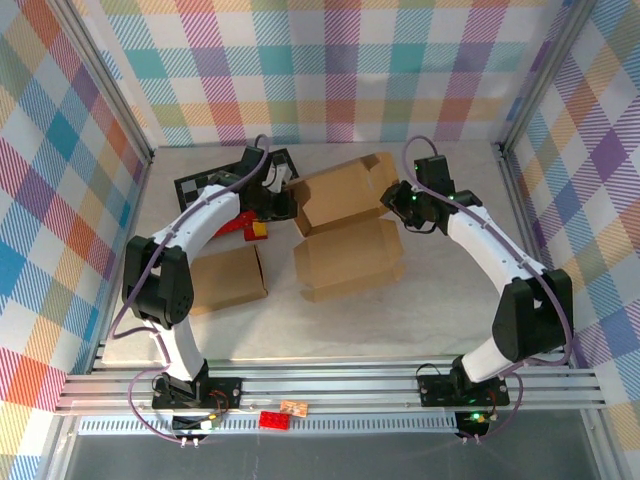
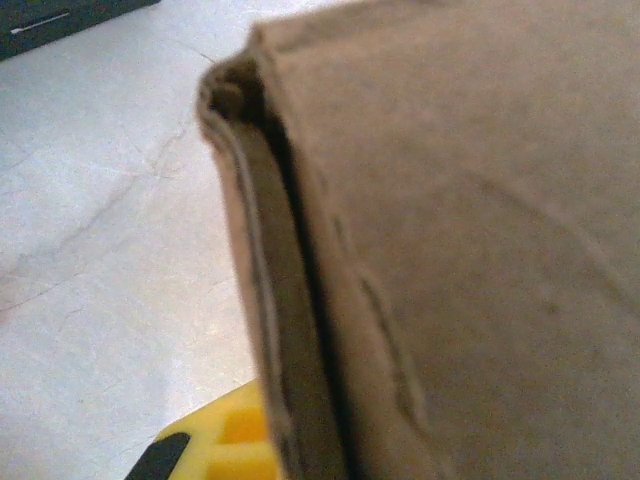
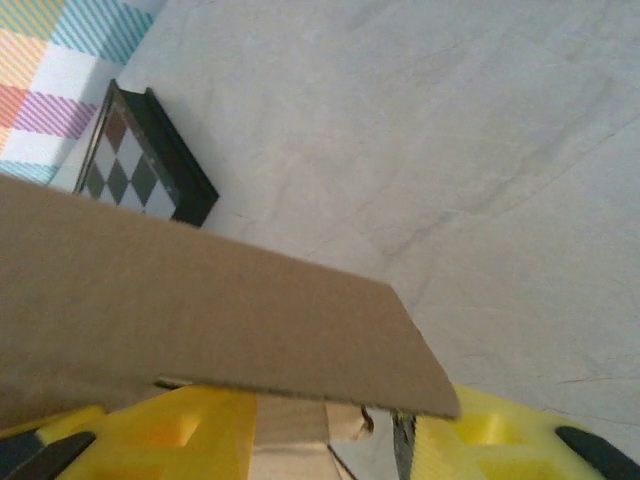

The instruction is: Fold the paper box

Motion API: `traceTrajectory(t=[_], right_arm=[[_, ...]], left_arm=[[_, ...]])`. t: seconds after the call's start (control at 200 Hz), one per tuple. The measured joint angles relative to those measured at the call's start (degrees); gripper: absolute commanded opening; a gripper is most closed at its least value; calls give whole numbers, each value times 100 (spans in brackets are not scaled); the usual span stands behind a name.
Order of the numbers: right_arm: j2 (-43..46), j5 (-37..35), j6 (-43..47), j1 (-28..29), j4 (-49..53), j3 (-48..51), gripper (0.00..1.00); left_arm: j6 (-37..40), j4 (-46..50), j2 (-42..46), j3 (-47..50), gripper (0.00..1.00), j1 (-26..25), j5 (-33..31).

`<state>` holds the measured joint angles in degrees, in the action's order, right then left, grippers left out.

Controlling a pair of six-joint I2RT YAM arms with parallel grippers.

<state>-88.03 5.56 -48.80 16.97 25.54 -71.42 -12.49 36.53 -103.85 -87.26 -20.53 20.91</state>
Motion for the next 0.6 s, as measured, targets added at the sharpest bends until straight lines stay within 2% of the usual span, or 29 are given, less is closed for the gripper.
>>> traceTrajectory(t=[0.2,0.6], right_arm=[[-162,-28,4,-138,70,-146,38],[-219,557,-566,-192,-46,-144,37]], left_arm=[[13,44,11,0,0,-83,-116],[13,90,11,-2,0,-111,-258]])
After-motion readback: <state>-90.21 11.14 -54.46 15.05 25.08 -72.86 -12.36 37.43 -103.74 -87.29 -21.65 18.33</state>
